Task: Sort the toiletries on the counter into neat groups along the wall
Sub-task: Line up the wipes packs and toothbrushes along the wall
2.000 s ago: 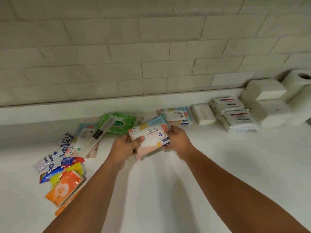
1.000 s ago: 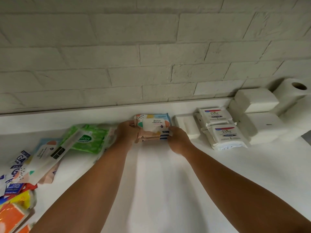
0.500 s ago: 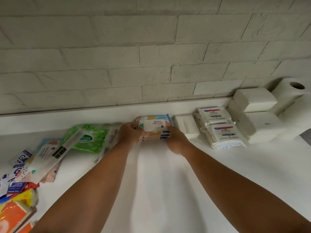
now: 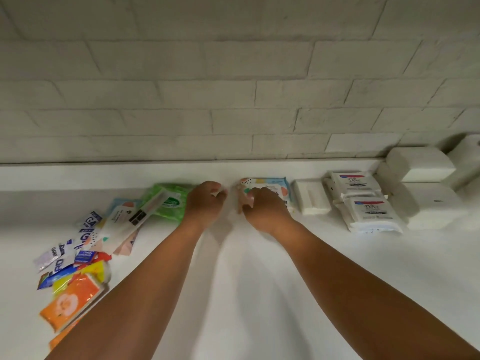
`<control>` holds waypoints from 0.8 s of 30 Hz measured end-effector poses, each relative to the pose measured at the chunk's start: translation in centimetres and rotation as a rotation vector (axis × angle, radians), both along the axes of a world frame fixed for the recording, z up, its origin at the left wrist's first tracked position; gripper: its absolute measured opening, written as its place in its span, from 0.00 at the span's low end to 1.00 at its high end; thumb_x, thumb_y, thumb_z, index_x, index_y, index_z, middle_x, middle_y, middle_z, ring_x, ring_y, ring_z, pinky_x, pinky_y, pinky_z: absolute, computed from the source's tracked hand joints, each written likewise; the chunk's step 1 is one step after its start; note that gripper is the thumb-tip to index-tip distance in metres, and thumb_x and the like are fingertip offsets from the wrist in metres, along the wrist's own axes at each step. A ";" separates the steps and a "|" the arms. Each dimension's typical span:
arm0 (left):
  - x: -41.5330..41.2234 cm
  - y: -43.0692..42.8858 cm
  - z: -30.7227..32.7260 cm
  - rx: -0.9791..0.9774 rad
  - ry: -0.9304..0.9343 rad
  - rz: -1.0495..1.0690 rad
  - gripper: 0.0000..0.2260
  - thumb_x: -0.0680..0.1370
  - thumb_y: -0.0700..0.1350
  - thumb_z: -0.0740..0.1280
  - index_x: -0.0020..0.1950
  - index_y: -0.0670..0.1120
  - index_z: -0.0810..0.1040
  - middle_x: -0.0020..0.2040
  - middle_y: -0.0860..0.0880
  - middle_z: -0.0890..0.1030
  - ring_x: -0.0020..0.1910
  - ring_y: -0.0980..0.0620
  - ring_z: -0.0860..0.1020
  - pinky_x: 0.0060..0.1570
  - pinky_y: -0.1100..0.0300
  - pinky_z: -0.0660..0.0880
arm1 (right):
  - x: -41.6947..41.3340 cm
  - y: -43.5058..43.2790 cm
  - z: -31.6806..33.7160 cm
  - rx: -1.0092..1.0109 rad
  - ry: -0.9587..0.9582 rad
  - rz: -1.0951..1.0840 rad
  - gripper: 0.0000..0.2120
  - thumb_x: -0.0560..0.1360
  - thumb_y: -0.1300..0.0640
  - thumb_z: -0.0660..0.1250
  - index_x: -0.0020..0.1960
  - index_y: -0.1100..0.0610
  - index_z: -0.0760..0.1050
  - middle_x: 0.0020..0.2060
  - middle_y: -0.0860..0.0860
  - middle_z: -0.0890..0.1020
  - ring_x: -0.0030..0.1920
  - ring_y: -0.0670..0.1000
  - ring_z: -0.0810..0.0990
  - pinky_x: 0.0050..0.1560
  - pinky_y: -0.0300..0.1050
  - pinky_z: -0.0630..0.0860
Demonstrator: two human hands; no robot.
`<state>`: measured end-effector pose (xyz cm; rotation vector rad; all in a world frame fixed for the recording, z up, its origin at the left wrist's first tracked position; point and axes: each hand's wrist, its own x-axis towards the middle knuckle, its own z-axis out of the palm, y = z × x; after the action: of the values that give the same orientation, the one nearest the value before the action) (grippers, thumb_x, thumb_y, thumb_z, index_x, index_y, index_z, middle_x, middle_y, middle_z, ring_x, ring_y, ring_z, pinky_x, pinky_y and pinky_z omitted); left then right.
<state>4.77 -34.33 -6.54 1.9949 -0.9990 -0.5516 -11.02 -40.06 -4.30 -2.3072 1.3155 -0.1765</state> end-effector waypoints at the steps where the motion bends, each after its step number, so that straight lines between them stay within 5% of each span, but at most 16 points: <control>1: 0.8 1.1 0.2 0.008 -0.026 0.000 0.14 0.77 0.49 0.69 0.61 0.47 0.81 0.59 0.51 0.83 0.55 0.50 0.81 0.59 0.52 0.77 | 1.0 0.8 0.1 -0.005 -0.012 0.028 0.20 0.78 0.49 0.62 0.67 0.56 0.73 0.63 0.55 0.76 0.63 0.57 0.75 0.58 0.46 0.71; 5: 5.0 4.8 0.1 0.078 -0.124 0.005 0.13 0.79 0.48 0.67 0.62 0.47 0.81 0.59 0.50 0.83 0.55 0.49 0.80 0.57 0.58 0.75 | 5.3 3.9 0.2 0.010 -0.073 0.098 0.21 0.78 0.49 0.62 0.69 0.54 0.72 0.65 0.55 0.75 0.66 0.56 0.73 0.65 0.46 0.70; 9: 10.5 8.5 0.0 0.126 -0.197 0.028 0.15 0.79 0.48 0.68 0.64 0.44 0.79 0.63 0.46 0.81 0.60 0.46 0.79 0.63 0.56 0.72 | 10.2 7.0 0.2 0.016 -0.043 0.161 0.20 0.79 0.50 0.62 0.68 0.55 0.73 0.63 0.56 0.76 0.64 0.57 0.74 0.61 0.45 0.71; 16: 20.2 13.8 -1.0 0.349 -0.432 0.023 0.16 0.78 0.49 0.67 0.64 0.46 0.79 0.62 0.44 0.81 0.60 0.43 0.78 0.58 0.57 0.72 | 18.8 11.8 -0.8 0.094 -0.084 0.161 0.20 0.79 0.51 0.62 0.69 0.54 0.73 0.66 0.53 0.77 0.64 0.55 0.76 0.63 0.46 0.74; 20: 23.6 15.1 -2.0 0.481 -0.409 0.001 0.20 0.76 0.52 0.69 0.63 0.43 0.76 0.58 0.42 0.82 0.55 0.41 0.80 0.53 0.54 0.77 | 23.1 13.9 -1.6 0.085 -0.070 0.182 0.15 0.78 0.54 0.62 0.62 0.55 0.78 0.59 0.54 0.81 0.59 0.56 0.78 0.59 0.48 0.76; 24: 25.2 15.3 -2.7 0.495 -0.282 0.018 0.25 0.74 0.53 0.72 0.65 0.41 0.72 0.60 0.42 0.81 0.57 0.41 0.80 0.53 0.55 0.76 | 25.7 15.2 -2.6 0.118 0.044 0.215 0.17 0.79 0.52 0.62 0.66 0.58 0.75 0.63 0.56 0.78 0.62 0.58 0.76 0.61 0.46 0.74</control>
<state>29.93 -19.07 -9.27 2.5736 -1.0856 -0.5554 14.68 -24.88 -6.93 -2.3425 1.0580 0.0216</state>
